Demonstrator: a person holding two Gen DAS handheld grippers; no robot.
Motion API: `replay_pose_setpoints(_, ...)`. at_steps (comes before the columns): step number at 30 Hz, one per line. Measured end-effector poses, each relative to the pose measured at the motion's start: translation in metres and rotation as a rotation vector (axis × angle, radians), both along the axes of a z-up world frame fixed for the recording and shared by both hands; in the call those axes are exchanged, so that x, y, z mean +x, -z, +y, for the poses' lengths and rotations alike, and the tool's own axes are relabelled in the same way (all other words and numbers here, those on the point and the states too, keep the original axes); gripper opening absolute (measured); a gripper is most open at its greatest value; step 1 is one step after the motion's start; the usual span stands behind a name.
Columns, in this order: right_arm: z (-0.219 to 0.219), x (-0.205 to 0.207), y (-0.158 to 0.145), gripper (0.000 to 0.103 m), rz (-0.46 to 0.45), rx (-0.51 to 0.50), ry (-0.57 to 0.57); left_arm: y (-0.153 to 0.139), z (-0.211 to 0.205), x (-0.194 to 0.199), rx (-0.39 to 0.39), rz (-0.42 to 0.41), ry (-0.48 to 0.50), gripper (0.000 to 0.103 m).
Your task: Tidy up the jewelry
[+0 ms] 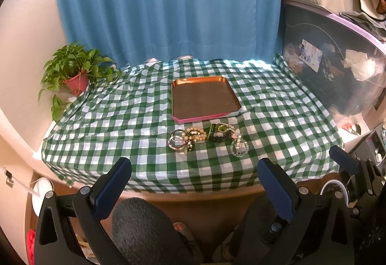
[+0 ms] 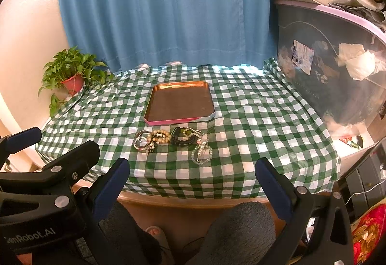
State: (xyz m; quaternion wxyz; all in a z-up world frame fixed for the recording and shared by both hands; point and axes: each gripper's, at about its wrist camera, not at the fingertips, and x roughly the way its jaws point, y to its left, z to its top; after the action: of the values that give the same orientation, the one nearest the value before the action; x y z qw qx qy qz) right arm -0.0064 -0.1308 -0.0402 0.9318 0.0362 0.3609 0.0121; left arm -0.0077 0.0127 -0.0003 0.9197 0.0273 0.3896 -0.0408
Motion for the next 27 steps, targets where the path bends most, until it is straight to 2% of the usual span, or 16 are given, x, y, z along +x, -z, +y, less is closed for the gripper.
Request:
replay_pose_setpoints(16, -0.001, -0.003, 0.003, 0.103, 0.003, 0.007, -0.003, 0.000, 0.002, 0.002, 0.027, -0.018, -0.013, 0.103)
replay_pose_setpoints(20, -0.003, -0.004, 0.002, 0.103, 0.001, 0.016, -0.007, -0.002, -0.006, -0.002, 0.054, -0.041, -0.022, 0.103)
replay_pose_setpoints(27, -0.004, -0.005, 0.001, 0.103, 0.004, 0.014, -0.006, -0.003, -0.013, -0.006, 0.056, -0.036, -0.022, 0.103)
